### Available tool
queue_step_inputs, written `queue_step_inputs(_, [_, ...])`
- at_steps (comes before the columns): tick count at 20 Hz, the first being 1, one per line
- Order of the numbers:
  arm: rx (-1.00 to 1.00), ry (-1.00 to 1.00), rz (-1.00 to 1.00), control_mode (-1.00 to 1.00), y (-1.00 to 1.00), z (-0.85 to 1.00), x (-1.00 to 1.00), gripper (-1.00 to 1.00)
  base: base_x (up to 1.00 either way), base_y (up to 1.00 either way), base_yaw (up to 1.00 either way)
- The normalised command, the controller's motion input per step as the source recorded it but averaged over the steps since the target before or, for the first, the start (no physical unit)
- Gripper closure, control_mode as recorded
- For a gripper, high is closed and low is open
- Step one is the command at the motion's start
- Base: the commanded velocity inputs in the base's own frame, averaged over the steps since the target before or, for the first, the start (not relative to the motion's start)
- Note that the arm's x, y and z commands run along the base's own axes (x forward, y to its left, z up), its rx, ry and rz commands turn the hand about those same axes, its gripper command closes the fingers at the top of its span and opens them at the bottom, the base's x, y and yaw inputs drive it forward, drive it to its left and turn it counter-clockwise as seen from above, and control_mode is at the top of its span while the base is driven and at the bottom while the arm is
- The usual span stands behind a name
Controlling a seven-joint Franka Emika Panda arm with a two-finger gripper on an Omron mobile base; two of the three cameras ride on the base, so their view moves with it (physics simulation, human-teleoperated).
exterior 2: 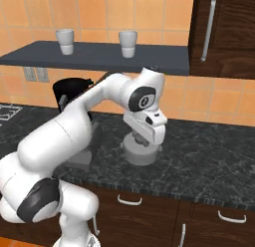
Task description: Close the lid blender by securely placing the lid on top.
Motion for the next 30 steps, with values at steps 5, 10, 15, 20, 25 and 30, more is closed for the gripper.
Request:
queue_step_inputs(5, [0.0,0.01,0.0,-1.0,1.0,1.0,0.0,1.0,0.0,0.0,0.0])
queue_step_inputs(10, [0.0,0.01,-0.02,-1.0,0.99,1.0,0.02,1.0,0.0,0.0,0.0])
queue_step_inputs(15, [0.0,0.03,-0.13,-1.0,0.72,1.0,0.04,1.0,0.0,0.0,0.0])
queue_step_inputs(20, [0.0,0.01,-0.11,-1.0,0.43,1.0,0.21,1.0,0.0,0.0,0.0])
queue_step_inputs(25, [0.0,-0.02,0.18,-1.0,0.27,0.82,0.21,1.0,0.0,0.0,0.0])
queue_step_inputs(30, [0.0,-0.02,0.37,-1.0,0.38,0.06,0.45,1.0,0.0,0.0,0.0])
